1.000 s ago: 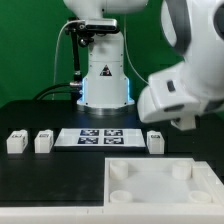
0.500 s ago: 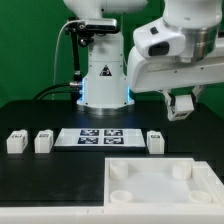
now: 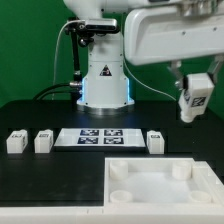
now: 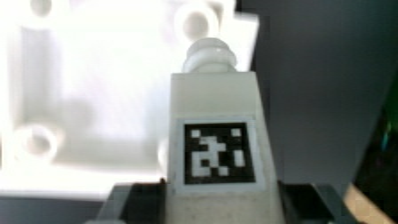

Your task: Assemble one leg

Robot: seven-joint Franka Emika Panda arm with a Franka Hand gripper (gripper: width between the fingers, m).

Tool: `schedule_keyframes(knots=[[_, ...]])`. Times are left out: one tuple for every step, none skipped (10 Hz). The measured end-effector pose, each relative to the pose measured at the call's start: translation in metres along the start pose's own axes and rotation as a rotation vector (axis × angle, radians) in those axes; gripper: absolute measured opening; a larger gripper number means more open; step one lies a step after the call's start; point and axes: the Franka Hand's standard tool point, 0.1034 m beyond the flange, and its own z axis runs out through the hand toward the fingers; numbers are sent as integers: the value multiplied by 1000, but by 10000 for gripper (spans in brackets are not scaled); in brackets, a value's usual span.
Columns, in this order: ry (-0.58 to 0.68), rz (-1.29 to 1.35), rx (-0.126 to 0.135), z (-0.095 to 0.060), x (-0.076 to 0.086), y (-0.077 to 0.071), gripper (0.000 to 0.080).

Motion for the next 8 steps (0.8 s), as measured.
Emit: schedule_keyframes(knots=[[117, 1, -10, 2, -3, 3, 291], [191, 0, -19, 5, -8, 5, 291], [264, -1, -23, 4, -5, 6, 291], [341, -3, -27, 4, -5, 7, 291], [321, -13, -31, 8, -7, 11, 291], [335, -18, -38, 12, 0, 18, 291], [348, -13, -33, 15, 16, 20, 291], [357, -8, -29, 22, 27, 21, 291]])
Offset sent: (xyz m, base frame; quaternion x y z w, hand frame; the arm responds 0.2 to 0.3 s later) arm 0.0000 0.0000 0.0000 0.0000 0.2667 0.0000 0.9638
